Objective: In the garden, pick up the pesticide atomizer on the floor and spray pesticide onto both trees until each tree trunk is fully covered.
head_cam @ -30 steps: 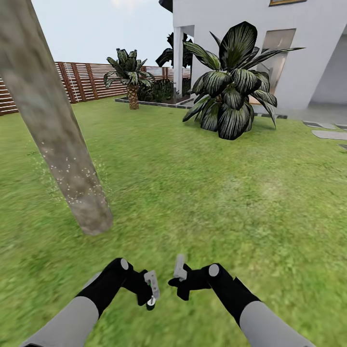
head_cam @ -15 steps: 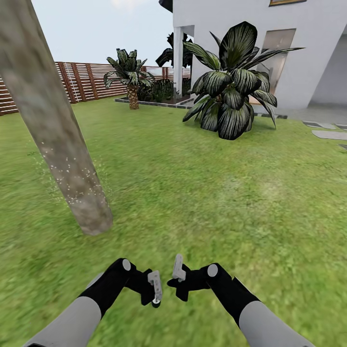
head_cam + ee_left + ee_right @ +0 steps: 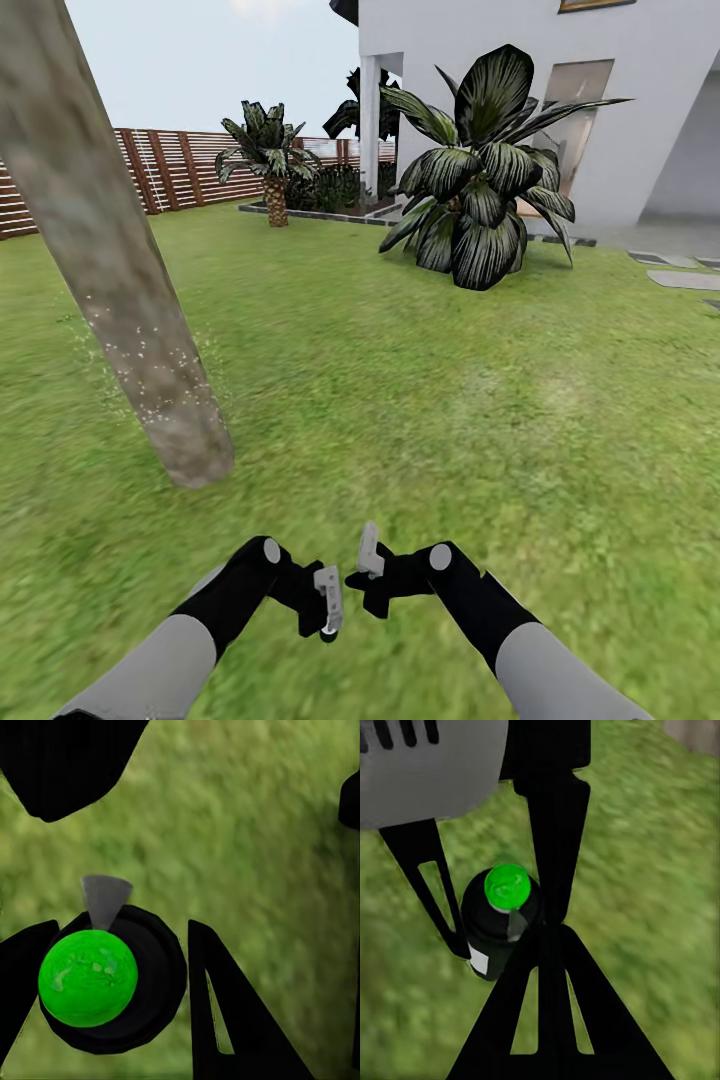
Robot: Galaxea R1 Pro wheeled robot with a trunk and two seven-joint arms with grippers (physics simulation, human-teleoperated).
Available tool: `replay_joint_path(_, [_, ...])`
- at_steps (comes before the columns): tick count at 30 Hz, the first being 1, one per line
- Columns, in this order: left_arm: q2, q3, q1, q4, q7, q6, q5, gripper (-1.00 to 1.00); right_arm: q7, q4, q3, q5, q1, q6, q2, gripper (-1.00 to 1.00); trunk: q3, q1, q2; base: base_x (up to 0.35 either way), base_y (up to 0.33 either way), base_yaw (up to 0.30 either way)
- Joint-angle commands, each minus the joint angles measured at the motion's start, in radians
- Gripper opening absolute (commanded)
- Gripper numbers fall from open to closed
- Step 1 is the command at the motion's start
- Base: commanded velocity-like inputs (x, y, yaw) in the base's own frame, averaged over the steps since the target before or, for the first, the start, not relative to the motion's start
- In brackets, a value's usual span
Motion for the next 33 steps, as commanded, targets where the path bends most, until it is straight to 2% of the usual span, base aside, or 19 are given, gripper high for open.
replay_joint_path(1, [0.0,0.0,-0.005,0.0,0.001,0.0,0.002,-1.0,0.0,0.0,0.0,0.0,0.0,0.0,0.0,-1.0,0.0,0.0,0.0,0.0,0.0,0.0])
replay_joint_path(8, [0.0,0.003,-0.015,0.0,0.004,-0.001,0.012,-1.0,0.0,0.0,0.0,0.0,0.0,0.0,0.0,-1.0,0.0,0.0,0.0,0.0,0.0,0.0])
replay_joint_path(33, [-0.013,0.001,-0.016,0.002,-0.002,-0.009,0.012,-1.0,-0.001,0.0,0.0,0.0,-0.002,0.0,0.0,-1.0,0.0,0.0,0.0,0.0,0.0,0.0])
